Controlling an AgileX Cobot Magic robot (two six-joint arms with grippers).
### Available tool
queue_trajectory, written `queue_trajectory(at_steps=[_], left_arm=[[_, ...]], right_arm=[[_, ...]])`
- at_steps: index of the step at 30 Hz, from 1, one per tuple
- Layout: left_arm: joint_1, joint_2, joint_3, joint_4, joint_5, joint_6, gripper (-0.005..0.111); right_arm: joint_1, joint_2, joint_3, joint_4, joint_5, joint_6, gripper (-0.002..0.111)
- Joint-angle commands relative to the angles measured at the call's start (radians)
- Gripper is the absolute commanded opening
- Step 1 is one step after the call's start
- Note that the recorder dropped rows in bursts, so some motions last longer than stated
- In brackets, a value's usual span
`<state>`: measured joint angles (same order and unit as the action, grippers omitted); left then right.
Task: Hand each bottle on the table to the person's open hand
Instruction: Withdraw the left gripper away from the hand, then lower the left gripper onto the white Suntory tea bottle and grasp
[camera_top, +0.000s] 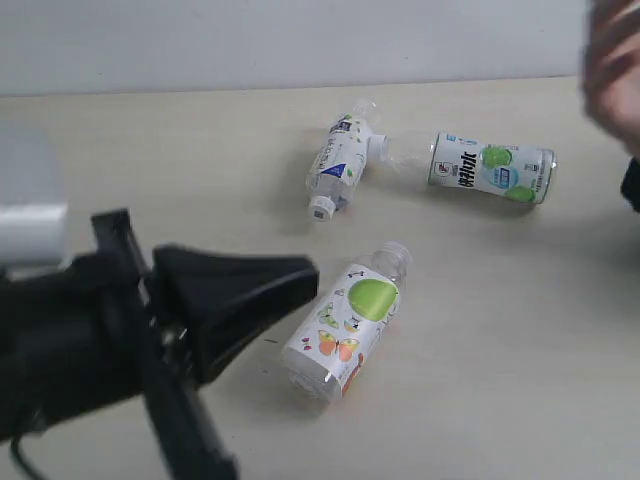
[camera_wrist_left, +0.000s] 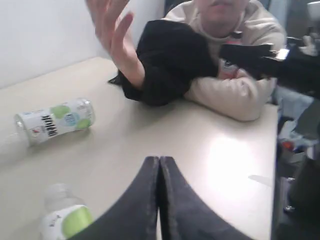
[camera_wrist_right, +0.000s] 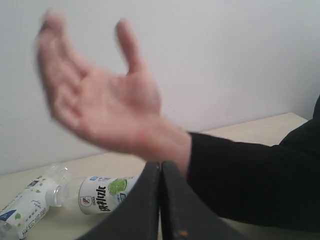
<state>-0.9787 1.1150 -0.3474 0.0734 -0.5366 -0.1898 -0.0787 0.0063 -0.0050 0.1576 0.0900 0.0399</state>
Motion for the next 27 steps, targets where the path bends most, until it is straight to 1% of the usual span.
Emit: queue_trajectory(at_steps=[1, 4, 6, 8, 11, 13, 21, 24, 26, 27], left_arm=[[0.067, 0.055, -0.311, -0.039, 0.416, 0.070, 0.000], [0.137, 0.106, -0.472, -0.039, 0.526, 0.070, 0.000], [0.191, 0.158, -0.591, -0.037, 0.633, 0.070, 0.000], [0.242, 0.228, -0.722, -0.031, 0.813, 0.070, 0.000], [0.295, 0.350, -0.888, -0.025, 1.066, 0.079, 0.000], [0.317, 0.430, -0.967, -0.025, 1.169, 0.079, 0.000], [0.328, 0.760, -1.249, 0.006, 1.318, 0.043, 0.000], [0.346, 0.859, -1.348, 0.016, 1.329, -0.013, 0.001], [0.363, 0.909, -1.398, 0.016, 1.329, -0.027, 0.008], [0.369, 0.933, -1.420, 0.016, 1.329, -0.032, 0.014]], right_arm=[[0.001, -0.006, 0.005, 0.002, -0.003, -0.001, 0.000], [0.001, -0.006, 0.005, 0.002, -0.003, -0.001, 0.000], [0.001, -0.006, 0.005, 0.002, -0.003, -0.001, 0.000], [0.001, -0.006, 0.005, 0.002, -0.003, -0.001, 0.000], [0.001, -0.006, 0.005, 0.002, -0.003, -0.001, 0.000], [0.001, -0.006, 0.005, 0.002, -0.003, -0.001, 0.000], [0.001, -0.006, 0.005, 0.002, -0.003, -0.001, 0.000], [0.001, -0.006, 0.005, 0.002, -0.003, -0.001, 0.000], [0.001, -0.006, 0.005, 0.002, -0.003, -0.001, 0.000], [0.001, -0.006, 0.005, 0.002, -0.003, -0.001, 0.000]])
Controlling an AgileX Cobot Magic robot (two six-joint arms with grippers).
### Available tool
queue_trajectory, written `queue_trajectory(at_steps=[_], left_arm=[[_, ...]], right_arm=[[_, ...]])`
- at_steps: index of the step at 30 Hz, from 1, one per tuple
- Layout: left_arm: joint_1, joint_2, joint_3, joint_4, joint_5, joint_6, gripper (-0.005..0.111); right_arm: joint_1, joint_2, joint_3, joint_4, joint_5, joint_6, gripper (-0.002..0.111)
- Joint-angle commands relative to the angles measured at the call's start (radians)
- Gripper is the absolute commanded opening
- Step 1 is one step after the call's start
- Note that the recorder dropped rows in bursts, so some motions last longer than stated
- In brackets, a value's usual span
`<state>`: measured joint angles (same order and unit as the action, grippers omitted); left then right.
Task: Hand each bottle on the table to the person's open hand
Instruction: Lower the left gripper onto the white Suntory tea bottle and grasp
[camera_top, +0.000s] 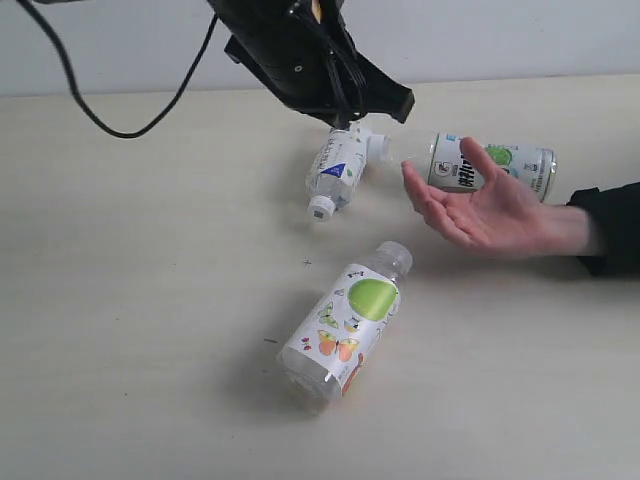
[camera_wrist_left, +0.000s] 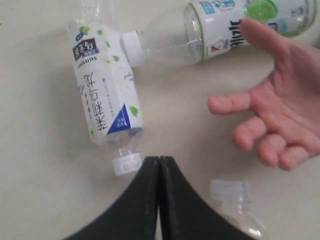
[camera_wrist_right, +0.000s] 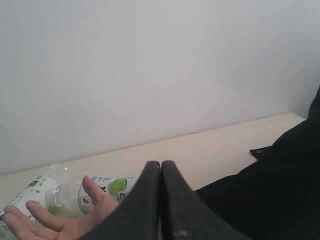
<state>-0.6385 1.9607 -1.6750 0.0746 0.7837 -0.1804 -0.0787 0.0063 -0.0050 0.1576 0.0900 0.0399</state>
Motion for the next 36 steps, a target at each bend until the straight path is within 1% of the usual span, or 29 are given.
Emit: queue_trajectory(at_steps=[1, 4, 5, 6, 8, 24, 28, 31, 34, 36], left_arm=[[0.034, 0.108, -0.109, 0.015, 0.011, -0.041, 0.021], [0.041, 0.145, -0.123, 0.013, 0.004, -0.038, 0.051], [0.041, 0.158, -0.124, 0.015, -0.001, -0.035, 0.065], [0.041, 0.165, -0.124, 0.015, -0.008, -0.035, 0.072], [0.041, 0.183, -0.125, 0.019, -0.015, -0.035, 0.079], [0.041, 0.258, -0.128, 0.041, -0.100, -0.044, 0.080], [0.052, 0.262, -0.128, 0.053, -0.127, -0.085, 0.080], [0.060, 0.271, -0.128, 0.080, -0.134, -0.092, 0.080], [0.062, 0.293, -0.128, 0.128, -0.136, -0.146, 0.080], [0.062, 0.310, -0.128, 0.128, -0.147, -0.154, 0.080]], right_arm=[[0.001, -0.006, 0.005, 0.002, -0.003, -0.001, 0.000], [0.001, -0.006, 0.005, 0.002, -0.003, -0.001, 0.000], [0.001, -0.006, 0.005, 0.002, -0.003, -0.001, 0.000], [0.001, -0.006, 0.005, 0.002, -0.003, -0.001, 0.000], [0.001, -0.006, 0.005, 0.002, -0.003, -0.001, 0.000], [0.001, -0.006, 0.005, 0.002, -0.003, -0.001, 0.000], [0.001, -0.006, 0.005, 0.002, -0.003, -0.001, 0.000], [0.001, -0.006, 0.005, 0.002, -0.003, -0.001, 0.000], [0.001, -0.006, 0.005, 0.002, -0.003, -0.001, 0.000], [0.001, -0.006, 0.005, 0.002, -0.003, -0.001, 0.000]])
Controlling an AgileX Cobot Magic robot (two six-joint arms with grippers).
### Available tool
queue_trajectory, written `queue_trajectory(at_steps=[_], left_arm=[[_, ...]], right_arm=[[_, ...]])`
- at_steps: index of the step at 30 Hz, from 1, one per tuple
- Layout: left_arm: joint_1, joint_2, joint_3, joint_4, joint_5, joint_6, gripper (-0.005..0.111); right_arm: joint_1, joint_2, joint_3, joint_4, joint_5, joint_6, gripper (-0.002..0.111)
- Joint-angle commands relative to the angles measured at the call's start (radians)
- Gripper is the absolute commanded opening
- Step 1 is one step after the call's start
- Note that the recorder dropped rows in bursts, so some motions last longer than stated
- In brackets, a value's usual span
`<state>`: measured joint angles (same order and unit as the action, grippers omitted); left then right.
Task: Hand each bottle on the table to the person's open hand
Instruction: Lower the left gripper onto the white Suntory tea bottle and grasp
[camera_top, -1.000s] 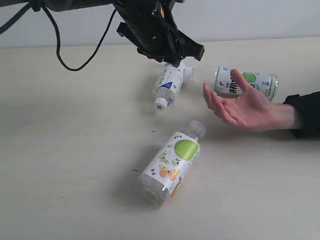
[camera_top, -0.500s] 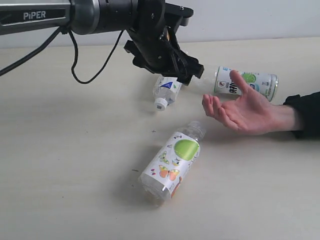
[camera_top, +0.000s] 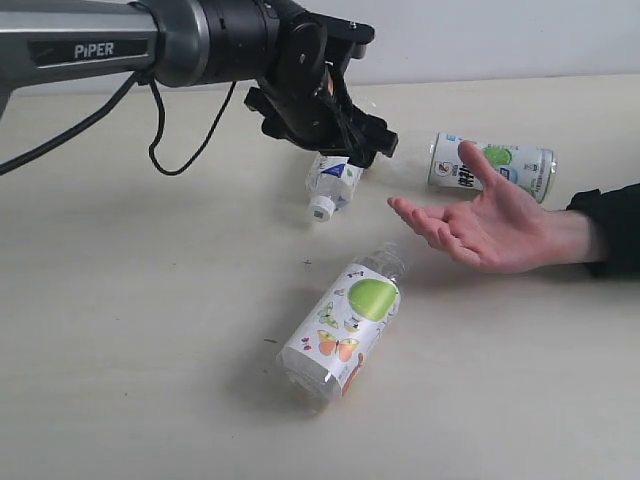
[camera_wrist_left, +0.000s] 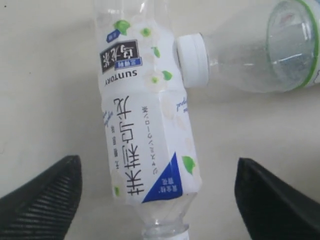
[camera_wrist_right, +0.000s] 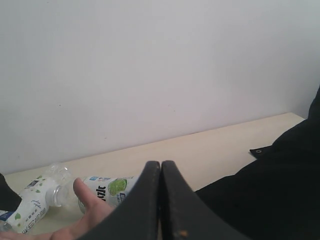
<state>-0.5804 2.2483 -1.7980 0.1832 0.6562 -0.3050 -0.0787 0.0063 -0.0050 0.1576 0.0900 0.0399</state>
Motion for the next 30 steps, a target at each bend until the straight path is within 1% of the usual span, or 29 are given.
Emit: queue_trajectory(at_steps=[1, 4, 14, 30], left_arm=[[0.004, 0.029, -0.005, 0.020, -0.026, -0.032, 0.080], [0.006, 0.046, -0.005, 0.020, -0.065, -0.041, 0.080], [0.021, 0.084, -0.005, 0.022, -0.074, -0.043, 0.080], [0.023, 0.115, -0.005, 0.022, -0.109, -0.043, 0.079]], right_arm=[[0.001, -0.006, 0.005, 0.002, -0.003, -0.001, 0.000], [0.001, -0.006, 0.005, 0.002, -0.003, -0.001, 0.000], [0.001, -0.006, 0.005, 0.002, -0.003, -0.001, 0.000], [0.001, -0.006, 0.005, 0.002, -0.003, -0.001, 0.000]])
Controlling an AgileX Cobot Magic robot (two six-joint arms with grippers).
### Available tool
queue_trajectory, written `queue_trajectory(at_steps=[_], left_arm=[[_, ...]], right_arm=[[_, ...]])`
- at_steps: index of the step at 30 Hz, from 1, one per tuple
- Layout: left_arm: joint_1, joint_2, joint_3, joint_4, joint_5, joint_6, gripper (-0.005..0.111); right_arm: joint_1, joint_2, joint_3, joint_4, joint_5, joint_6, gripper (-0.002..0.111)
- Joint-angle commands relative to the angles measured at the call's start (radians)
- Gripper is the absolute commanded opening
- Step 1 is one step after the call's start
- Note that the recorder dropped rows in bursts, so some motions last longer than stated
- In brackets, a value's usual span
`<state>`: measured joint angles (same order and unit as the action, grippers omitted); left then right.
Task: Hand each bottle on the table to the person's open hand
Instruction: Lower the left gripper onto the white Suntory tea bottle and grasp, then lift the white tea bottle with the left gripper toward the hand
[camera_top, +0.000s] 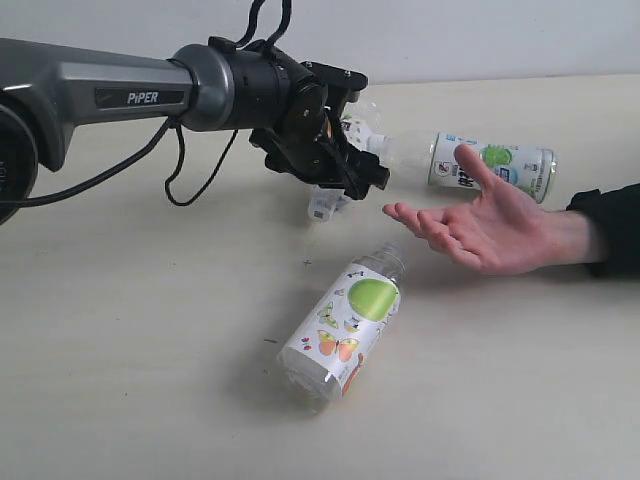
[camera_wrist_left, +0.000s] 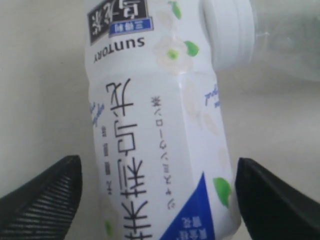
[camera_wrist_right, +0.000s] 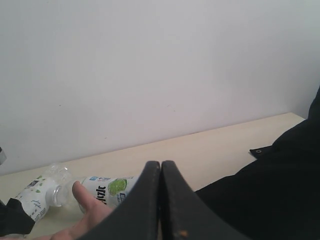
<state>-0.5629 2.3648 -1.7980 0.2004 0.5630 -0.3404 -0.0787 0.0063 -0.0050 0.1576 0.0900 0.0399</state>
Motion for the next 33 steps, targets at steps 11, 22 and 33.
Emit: queue_trajectory(at_steps=[11, 22, 33], left_arm=[[0.006, -0.001, -0.005, 0.005, -0.010, -0.033, 0.000], [0.006, -0.058, -0.005, 0.061, 0.009, -0.099, 0.000], [0.015, -0.283, 0.030, 0.129, 0.213, -0.185, 0.000]], right_arm=[[0.001, -0.006, 0.005, 0.002, -0.003, -0.001, 0.000], [0.001, -0.006, 0.005, 0.002, -0.003, -0.001, 0.000], [0.001, -0.006, 0.005, 0.002, -0.003, -0.001, 0.000]])
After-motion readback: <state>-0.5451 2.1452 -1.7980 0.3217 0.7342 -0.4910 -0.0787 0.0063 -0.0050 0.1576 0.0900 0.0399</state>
